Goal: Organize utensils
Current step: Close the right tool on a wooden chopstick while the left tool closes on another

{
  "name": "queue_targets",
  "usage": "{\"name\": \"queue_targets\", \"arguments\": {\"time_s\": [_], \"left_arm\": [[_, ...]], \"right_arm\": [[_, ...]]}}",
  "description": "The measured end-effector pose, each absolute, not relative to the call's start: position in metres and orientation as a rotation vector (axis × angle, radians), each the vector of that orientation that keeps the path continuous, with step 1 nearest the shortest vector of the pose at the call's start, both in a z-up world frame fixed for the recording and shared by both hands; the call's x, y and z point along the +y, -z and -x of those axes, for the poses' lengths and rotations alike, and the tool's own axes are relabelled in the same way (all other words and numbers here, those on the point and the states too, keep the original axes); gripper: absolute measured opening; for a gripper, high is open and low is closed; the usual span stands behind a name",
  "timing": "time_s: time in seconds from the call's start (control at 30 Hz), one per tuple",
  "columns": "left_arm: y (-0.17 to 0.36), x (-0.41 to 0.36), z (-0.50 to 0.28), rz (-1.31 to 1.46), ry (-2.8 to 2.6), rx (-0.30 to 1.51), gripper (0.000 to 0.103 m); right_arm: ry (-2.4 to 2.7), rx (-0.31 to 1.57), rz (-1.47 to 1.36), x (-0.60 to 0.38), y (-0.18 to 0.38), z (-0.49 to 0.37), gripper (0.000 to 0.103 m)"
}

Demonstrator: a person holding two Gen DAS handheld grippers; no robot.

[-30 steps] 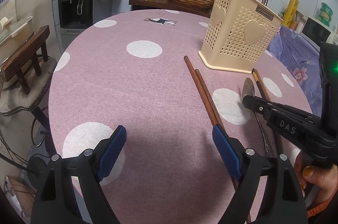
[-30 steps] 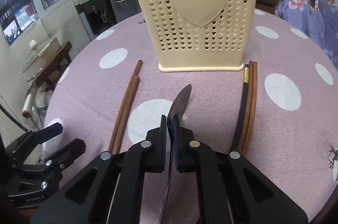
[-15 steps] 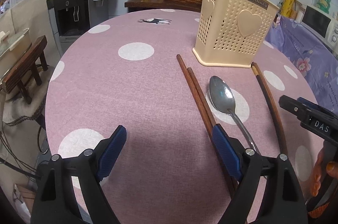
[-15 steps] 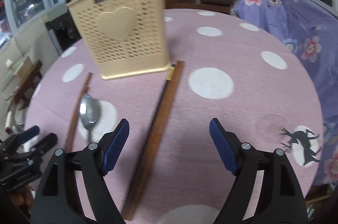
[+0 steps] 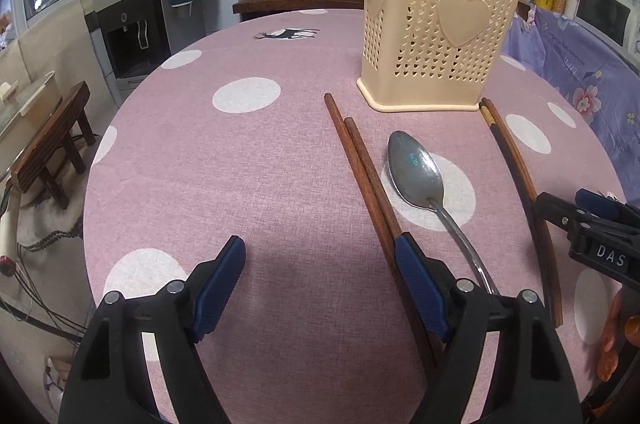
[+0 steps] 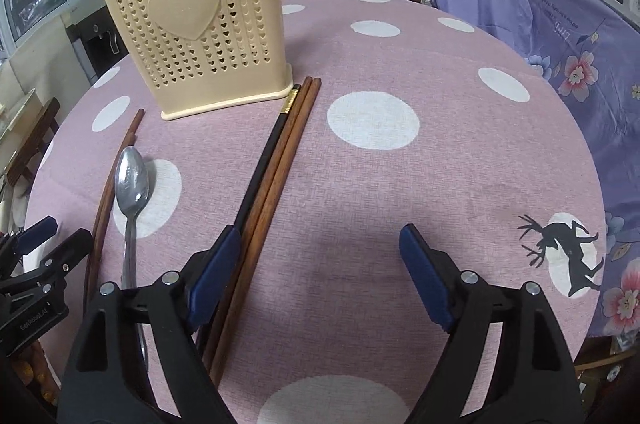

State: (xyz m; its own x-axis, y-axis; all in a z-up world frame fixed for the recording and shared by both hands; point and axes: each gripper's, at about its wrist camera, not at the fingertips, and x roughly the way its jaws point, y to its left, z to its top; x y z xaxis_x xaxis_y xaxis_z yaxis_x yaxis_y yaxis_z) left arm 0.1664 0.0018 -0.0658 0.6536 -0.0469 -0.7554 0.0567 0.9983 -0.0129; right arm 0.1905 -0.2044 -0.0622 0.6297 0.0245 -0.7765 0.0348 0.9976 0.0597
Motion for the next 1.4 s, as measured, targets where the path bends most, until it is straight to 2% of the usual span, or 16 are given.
{"name": "queue_targets", "arguments": {"time_s": [0.2, 0.47, 0.57, 0.77, 1.0, 1.1, 1.27, 1.33, 1.4], "left_arm": [[0.069, -0.003, -0.173, -0.044, 0.054, 0.864, 0.076], [0.058, 0.034, -0.172, 0.022, 0.013, 0.865, 0.075], [0.051, 0.035, -0.176, 0.016, 0.028, 0.857, 0.075], [0.046, 0.032, -0.194, 0.012, 0.015, 0.849, 0.074], [0.051, 0.029, -0.222, 0.056, -0.012, 0.874, 0.046], [0.057, 0.026, -0.232, 0.082, -0.002, 0.909, 0.04], [0.059, 0.017, -0.245, 0.08, -0.012, 0.909, 0.039], [0.06, 0.014, -0.25, 0.068, -0.025, 0.905, 0.039], [0.06, 0.012, -0.256, 0.045, -0.043, 0.903, 0.035]], "right_arm": [[0.015, 0.894, -0.075, -0.21, 0.063, -0.193, 0.085], [0.058, 0.875, -0.102, -0.241, 0.054, -0.192, 0.085], [0.042, 0.88, -0.114, -0.245, 0.053, -0.197, 0.082], [0.003, 0.876, -0.111, -0.241, 0.048, -0.213, 0.069], [-0.005, 0.869, -0.117, -0.237, 0.045, -0.238, 0.058], [0.004, 0.879, -0.121, -0.236, 0.047, -0.249, 0.049], [0.013, 0.902, -0.118, -0.235, 0.052, -0.266, 0.041], [0.014, 0.918, -0.117, -0.235, 0.056, -0.273, 0.035], [0.034, 0.911, -0.087, -0.232, 0.057, -0.277, 0.03]]}}
